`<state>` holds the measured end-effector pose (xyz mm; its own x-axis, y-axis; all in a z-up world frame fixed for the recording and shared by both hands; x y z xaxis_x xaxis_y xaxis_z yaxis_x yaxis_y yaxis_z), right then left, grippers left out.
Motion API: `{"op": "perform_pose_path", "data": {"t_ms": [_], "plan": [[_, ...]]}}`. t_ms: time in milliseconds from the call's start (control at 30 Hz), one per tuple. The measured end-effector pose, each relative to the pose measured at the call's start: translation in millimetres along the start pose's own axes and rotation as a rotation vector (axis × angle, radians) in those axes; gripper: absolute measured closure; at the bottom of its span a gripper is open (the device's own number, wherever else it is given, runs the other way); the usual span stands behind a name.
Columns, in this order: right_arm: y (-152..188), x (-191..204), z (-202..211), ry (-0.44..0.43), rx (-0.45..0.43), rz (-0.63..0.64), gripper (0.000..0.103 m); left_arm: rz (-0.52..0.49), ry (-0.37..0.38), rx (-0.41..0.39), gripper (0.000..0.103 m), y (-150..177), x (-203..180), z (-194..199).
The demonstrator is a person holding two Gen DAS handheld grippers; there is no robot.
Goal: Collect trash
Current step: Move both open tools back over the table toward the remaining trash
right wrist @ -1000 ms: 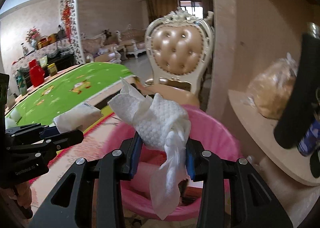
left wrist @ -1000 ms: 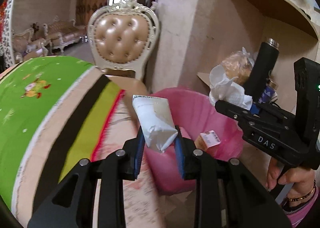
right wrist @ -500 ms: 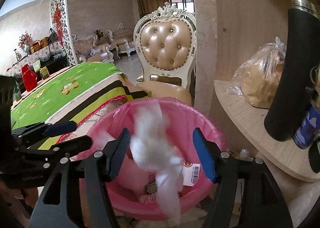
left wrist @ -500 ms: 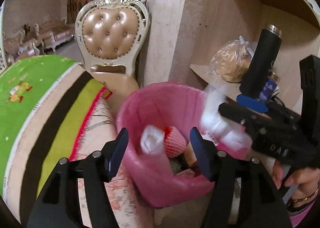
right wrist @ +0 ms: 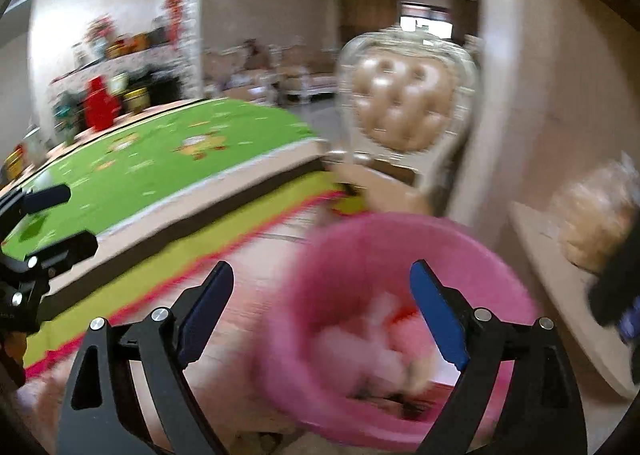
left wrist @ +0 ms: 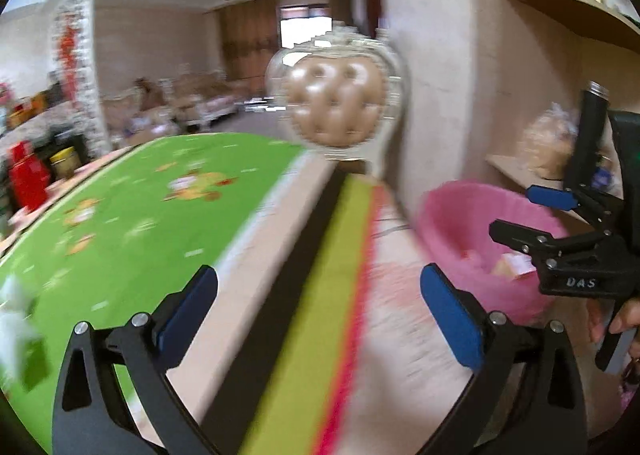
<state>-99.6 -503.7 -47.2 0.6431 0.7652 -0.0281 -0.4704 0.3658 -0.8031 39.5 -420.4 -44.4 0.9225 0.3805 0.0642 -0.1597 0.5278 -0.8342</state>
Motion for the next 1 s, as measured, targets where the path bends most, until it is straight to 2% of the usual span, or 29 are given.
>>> {"op": "perform_pose_path", "data": {"t_ms": [167, 200, 467, 700, 833, 1000], "plan": [[-19, 91, -16, -0.137, -0.016, 0.142, 0.018, 0.094, -0.167, -0.011, 0.005, 23, 79, 45], [-22, 109, -19, -0.159, -0.02, 0.167, 0.018, 0.12, -0.219, -0.014, 0.005, 30, 102, 60], [-37, 258, -28, -0.364, -0.043, 0.356, 0.018, 0.294, -0.472, -0.009, 0.005, 75, 233, 140], [-48, 361, -33, -0.469, -0.061, 0.462, 0.018, 0.465, -0.626, 0.006, 0.005, 118, 320, 188], [-50, 398, -41, -0.494, -0.051, 0.493, 0.018, 0.537, -0.698, 0.009, 0.005, 141, 359, 208], [-54, 434, -54, -0.504, -0.034, 0.516, 0.018, 0.662, -0.738, -0.016, 0.005, 166, 393, 214]]}}
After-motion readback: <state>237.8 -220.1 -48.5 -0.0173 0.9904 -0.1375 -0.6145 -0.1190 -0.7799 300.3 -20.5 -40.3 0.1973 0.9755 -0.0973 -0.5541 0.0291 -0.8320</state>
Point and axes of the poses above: each gripper's, at about its wrist camera, not at the fingertips, and z roughly against the way its jaws point, x to its left, y to its underside, the point moved 3 cm from there along -z, roughly the way its jaws point, and after that the axes turned 1 degree about x, right-handed, at the moved point
